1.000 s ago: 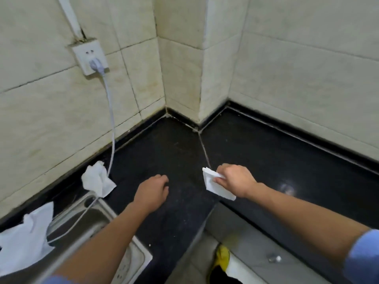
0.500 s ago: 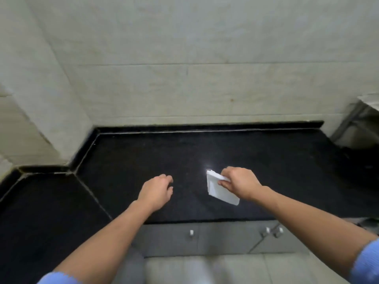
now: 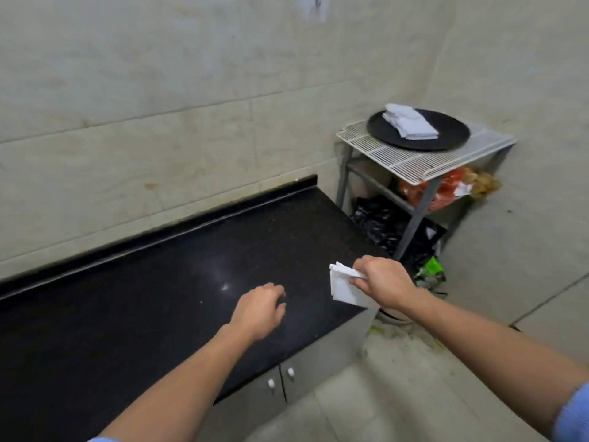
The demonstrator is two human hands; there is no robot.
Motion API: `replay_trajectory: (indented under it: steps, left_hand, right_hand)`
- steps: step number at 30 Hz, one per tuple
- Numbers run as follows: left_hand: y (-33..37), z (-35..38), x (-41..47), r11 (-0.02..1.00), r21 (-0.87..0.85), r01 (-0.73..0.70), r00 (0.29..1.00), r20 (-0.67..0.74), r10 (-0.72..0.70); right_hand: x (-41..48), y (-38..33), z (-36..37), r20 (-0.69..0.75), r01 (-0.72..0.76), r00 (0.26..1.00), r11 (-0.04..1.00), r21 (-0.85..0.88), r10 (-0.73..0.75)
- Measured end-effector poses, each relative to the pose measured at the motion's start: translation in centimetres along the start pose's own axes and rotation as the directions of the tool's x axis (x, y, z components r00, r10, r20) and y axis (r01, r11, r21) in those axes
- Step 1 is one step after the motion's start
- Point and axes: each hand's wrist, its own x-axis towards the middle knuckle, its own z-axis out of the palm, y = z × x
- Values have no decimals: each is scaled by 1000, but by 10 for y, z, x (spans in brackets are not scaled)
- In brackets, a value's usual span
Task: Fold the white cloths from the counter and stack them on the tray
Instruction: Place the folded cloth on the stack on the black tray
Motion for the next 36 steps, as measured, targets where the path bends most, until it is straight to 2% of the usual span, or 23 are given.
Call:
replay_trajectory:
  steps: [7,13,20,24,29,33,36]
  left_hand:
    - [52,13,136,986,20,-167,985,43,166]
    - [105,6,260,948,-30,-317,948,30,318]
    - [154,-20,361,909,-64,-412,911,-17,412]
    - [168,-25,401,918,-79,-388,921,-66,384]
    - [185,-23,452,945,-93,-315,938,-185,294]
    - [210,-18,504,972,-57,-226,937,-287,201]
    - [235,-10,537,988,-49,-146,926,-358,119]
  right_hand:
    - [23,105,-7,22,-155,988,988,23,155]
    - [67,183,-51,-26,-233,972,972,27,234]
    - [122,261,-122,-232,-265,932,960,89,279]
    - [168,310,-156,-320,-244,910,964,102,264]
    - [239,374,-181,-319,-213,922,975,62,221]
    - [299,423,-192,-277,-112,954,993,33,117]
    - [340,451,-196,-187,-6,982,999,33,12]
